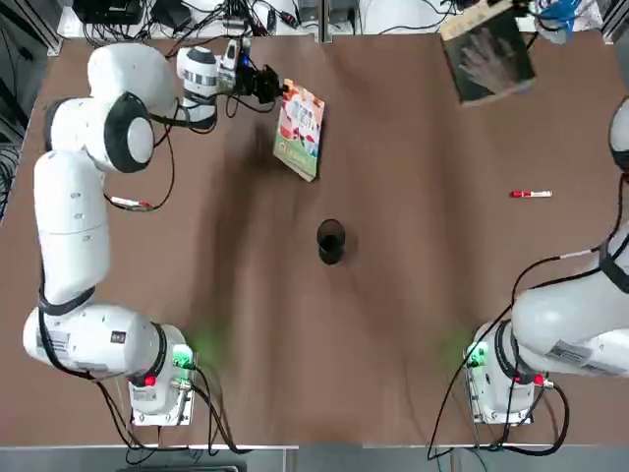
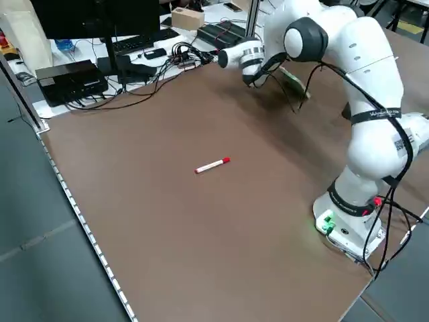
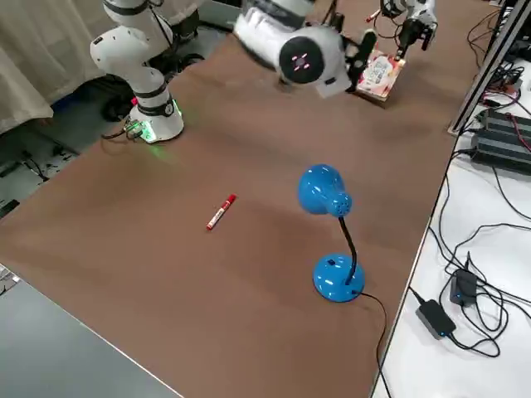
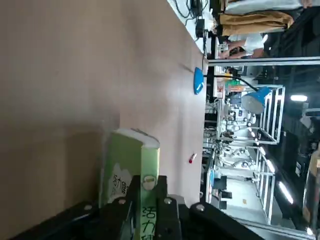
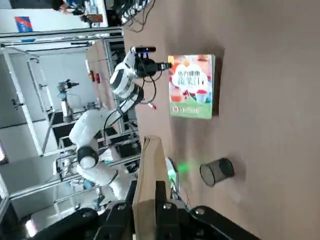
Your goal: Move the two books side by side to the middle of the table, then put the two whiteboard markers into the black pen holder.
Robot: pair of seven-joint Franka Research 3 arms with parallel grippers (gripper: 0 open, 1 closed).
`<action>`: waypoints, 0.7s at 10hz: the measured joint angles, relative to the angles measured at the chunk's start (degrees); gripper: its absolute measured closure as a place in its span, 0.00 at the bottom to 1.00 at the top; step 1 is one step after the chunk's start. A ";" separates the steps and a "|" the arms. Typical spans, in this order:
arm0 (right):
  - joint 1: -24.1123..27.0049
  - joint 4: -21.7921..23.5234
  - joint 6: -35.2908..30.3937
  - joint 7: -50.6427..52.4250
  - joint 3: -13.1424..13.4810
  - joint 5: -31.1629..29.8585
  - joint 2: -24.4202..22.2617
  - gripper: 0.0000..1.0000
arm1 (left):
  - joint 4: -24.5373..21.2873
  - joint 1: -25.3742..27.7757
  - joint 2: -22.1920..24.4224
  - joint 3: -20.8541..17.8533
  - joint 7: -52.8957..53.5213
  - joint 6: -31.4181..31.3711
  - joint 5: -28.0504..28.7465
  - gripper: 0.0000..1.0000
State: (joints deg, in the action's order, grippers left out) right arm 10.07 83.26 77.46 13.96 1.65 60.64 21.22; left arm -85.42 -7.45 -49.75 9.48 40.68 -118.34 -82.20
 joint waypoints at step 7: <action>-21.19 1.97 33.95 -0.63 -0.03 0.75 7.81 0.85 | 0.01 -0.58 -3.05 4.16 4.53 -6.84 -2.33 0.84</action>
State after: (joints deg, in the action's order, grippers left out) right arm -11.12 85.22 111.41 13.33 1.62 61.39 29.03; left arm -85.40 -8.04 -52.80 13.64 45.21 -125.18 -84.53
